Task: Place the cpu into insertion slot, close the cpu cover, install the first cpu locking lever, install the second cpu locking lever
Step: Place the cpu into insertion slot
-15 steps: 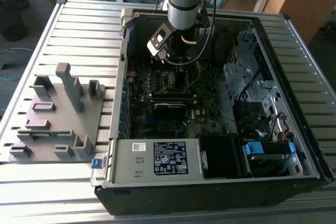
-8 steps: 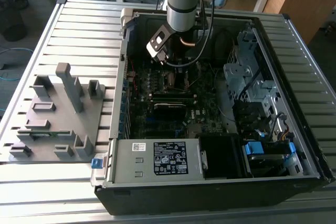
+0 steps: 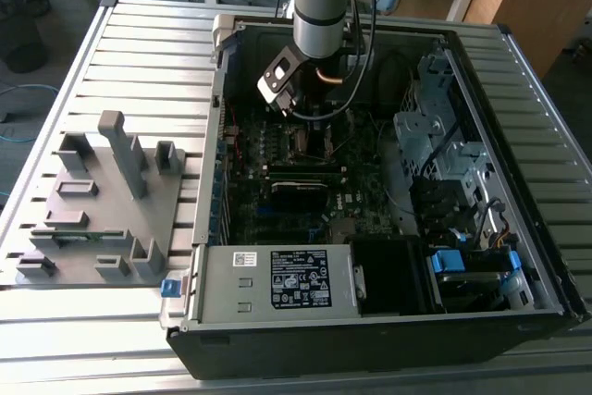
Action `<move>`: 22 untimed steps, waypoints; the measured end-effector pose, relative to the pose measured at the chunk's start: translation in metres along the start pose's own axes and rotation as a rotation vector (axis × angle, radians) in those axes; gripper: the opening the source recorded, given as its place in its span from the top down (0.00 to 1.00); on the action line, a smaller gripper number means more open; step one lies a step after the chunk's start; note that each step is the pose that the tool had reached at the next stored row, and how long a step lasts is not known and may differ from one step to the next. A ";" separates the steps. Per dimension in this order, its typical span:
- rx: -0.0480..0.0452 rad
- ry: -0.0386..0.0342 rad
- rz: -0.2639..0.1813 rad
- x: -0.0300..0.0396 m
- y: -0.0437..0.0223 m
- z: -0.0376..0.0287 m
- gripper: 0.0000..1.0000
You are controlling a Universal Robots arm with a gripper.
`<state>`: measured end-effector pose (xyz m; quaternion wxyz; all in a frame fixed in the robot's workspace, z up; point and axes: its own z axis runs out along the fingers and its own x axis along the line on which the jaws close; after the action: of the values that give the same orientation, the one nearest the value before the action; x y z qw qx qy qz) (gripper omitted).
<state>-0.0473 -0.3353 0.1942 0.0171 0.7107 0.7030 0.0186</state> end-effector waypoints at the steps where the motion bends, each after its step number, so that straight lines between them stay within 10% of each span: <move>1: 0.0000 0.0000 0.000 0.0001 -0.0001 0.0001 0.46; 22: -0.0002 0.0000 0.007 0.0004 0.0016 0.0008 0.46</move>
<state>-0.0457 -0.3349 0.1934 0.0171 0.7131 0.7006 0.0187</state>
